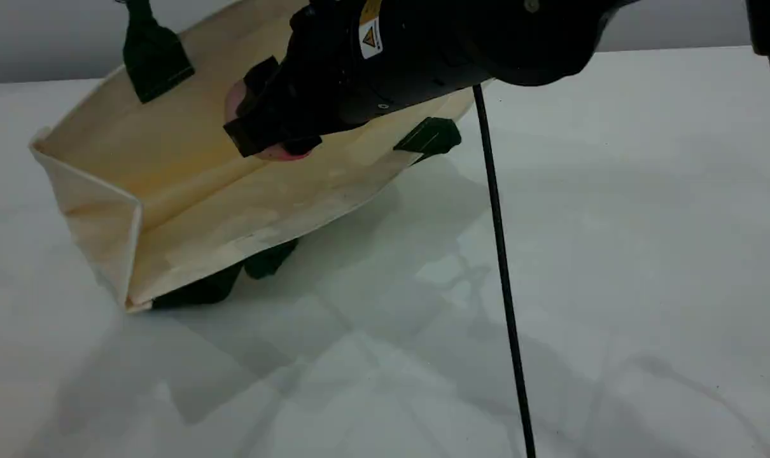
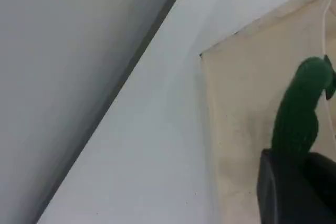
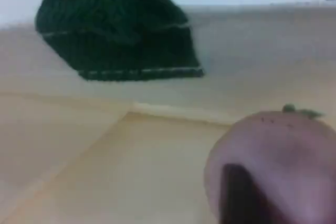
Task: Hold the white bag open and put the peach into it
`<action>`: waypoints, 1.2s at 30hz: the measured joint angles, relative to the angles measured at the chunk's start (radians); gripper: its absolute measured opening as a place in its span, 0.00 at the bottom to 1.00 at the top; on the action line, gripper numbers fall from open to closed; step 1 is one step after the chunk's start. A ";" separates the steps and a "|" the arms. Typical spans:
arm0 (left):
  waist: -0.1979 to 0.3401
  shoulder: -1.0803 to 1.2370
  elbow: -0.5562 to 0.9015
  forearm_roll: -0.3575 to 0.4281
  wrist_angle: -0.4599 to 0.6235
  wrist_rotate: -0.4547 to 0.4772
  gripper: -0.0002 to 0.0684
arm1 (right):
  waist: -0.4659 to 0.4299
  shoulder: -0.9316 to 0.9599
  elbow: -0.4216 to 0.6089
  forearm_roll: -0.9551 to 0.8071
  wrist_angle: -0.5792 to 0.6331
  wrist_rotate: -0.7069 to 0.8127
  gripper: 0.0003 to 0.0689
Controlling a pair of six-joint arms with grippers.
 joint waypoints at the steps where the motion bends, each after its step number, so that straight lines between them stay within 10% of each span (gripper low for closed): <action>1: 0.000 0.000 0.000 0.000 0.000 0.000 0.13 | 0.000 0.000 0.000 0.000 0.000 0.000 0.54; 8: 0.000 0.000 0.000 -0.001 0.001 -0.001 0.13 | 0.000 -0.005 0.000 0.046 0.005 0.000 0.73; 36: 0.000 0.000 0.000 0.001 0.000 0.001 0.13 | -0.121 -0.393 0.001 -0.036 0.509 -0.123 0.74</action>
